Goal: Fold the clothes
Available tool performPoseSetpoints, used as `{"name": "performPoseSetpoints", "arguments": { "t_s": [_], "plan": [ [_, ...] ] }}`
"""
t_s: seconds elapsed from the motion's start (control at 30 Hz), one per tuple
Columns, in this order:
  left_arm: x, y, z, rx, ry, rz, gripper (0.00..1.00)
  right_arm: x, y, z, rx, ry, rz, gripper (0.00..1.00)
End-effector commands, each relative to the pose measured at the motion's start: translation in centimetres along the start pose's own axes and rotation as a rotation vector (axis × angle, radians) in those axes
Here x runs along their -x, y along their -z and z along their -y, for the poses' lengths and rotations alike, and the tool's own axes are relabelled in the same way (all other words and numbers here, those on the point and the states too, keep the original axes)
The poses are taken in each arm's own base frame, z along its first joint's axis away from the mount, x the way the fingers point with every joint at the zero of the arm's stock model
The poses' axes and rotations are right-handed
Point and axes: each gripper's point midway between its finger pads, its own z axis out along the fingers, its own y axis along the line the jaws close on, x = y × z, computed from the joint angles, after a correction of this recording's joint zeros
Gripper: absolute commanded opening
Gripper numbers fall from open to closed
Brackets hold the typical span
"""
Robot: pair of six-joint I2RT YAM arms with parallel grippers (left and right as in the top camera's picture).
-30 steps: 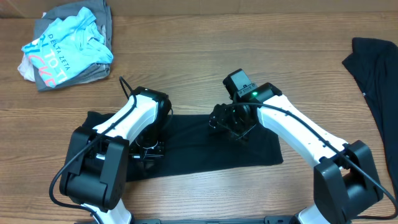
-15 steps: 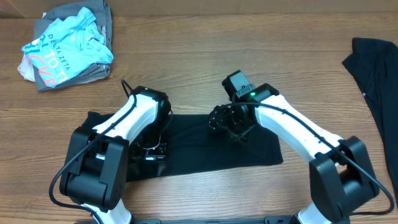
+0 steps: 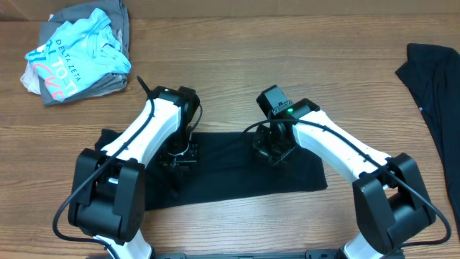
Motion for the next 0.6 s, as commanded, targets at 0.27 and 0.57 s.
{"name": "performPoseSetpoints", "arguments": {
  "t_s": [0.27,0.57],
  "plan": [
    [1.6,0.2,-3.7,-0.054,0.169,0.029,0.04,2.2,-1.7,5.7,-0.049,-0.056,0.005,0.04],
    [2.7,-1.7,-6.1,-0.091,0.257,0.053,0.04,4.0,-1.0,8.2,-0.066,-0.111,0.018,0.05]
  ]
}}
